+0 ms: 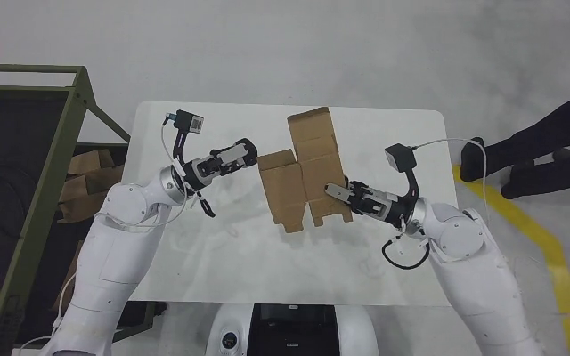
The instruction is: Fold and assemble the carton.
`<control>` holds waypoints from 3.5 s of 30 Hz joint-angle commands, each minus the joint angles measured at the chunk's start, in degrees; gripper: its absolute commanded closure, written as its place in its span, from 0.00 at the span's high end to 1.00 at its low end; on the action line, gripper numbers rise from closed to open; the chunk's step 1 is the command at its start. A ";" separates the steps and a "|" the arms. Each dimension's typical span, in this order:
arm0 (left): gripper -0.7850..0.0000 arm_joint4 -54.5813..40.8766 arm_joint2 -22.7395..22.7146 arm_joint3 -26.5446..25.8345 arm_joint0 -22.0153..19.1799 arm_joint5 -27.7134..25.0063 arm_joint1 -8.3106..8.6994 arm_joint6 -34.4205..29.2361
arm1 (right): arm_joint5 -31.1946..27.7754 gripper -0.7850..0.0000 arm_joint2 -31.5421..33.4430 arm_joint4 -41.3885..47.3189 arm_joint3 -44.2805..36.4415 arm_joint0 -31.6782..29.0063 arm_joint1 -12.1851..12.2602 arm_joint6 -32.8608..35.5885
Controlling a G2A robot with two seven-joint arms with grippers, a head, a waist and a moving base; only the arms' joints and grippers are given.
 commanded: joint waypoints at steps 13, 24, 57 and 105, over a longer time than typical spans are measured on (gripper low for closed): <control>1.00 -0.17 1.22 0.01 -0.60 0.26 -0.21 1.33 | 1.13 0.00 -0.52 -0.13 -0.75 -0.25 -0.02 -0.80; 1.00 -0.12 3.88 2.57 -4.18 -3.58 -0.57 -0.55 | 1.87 0.00 -2.63 7.44 1.75 2.00 0.28 6.86; 0.42 4.17 9.40 3.19 -6.04 -6.29 -1.49 3.69 | 1.46 0.00 -5.72 9.73 3.60 4.61 0.67 9.17; 0.00 -2.01 5.23 3.82 -5.14 -1.22 -1.72 13.37 | -2.94 1.00 1.80 6.00 1.18 -1.80 1.89 -5.53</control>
